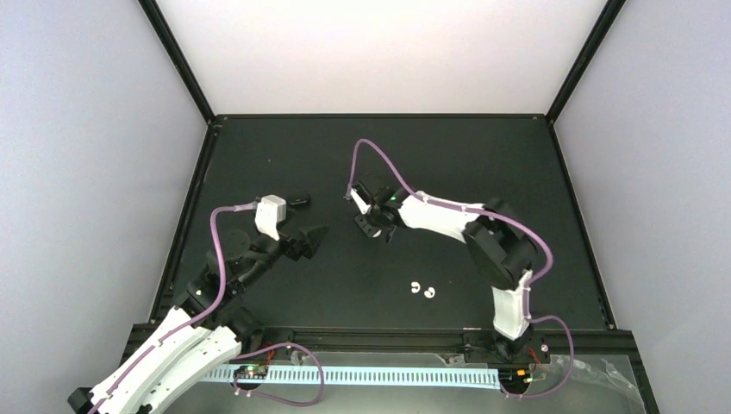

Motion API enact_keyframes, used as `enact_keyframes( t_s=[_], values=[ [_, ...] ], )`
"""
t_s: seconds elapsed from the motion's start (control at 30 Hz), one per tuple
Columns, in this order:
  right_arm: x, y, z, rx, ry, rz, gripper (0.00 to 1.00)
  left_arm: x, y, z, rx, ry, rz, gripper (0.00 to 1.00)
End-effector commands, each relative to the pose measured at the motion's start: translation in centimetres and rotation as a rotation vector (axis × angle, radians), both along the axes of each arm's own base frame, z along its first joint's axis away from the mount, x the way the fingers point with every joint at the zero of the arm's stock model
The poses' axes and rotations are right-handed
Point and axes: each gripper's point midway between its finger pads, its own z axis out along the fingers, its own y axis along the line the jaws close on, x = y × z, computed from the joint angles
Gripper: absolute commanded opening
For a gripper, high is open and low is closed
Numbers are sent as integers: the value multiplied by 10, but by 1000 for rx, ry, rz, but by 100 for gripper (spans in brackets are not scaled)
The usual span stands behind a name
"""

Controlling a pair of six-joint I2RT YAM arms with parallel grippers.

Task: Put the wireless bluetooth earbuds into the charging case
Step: Pick up the charging case at the center of the board.

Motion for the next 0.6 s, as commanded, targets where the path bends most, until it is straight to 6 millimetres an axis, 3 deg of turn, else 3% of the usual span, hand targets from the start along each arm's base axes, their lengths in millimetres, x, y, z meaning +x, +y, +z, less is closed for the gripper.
enact_keyframes(
  t_s=[0.0, 0.1, 0.2, 0.3, 0.47, 0.57],
  values=[
    [3, -2, 89, 126, -186, -10, 25, -5, 2, 21, -37, -32, -6, 99],
    [-22, -7, 135, 173, -308, 50, 24, -6, 4, 27, -58, -47, -4, 99],
    [-65, -15, 187, 246, -461, 164, 24, -10, 3, 34, -82, -63, -18, 99],
    [-111, -22, 224, 308, -546, 263, 24, -10, 4, 41, -116, -76, -14, 99],
    [-158, -48, 262, 335, -691, 341, 24, -11, 11, 64, -215, -130, 14, 99],
    [-169, -67, 278, 302, -808, 342, 24, -14, 13, 80, -298, -172, 5, 99]
  ],
)
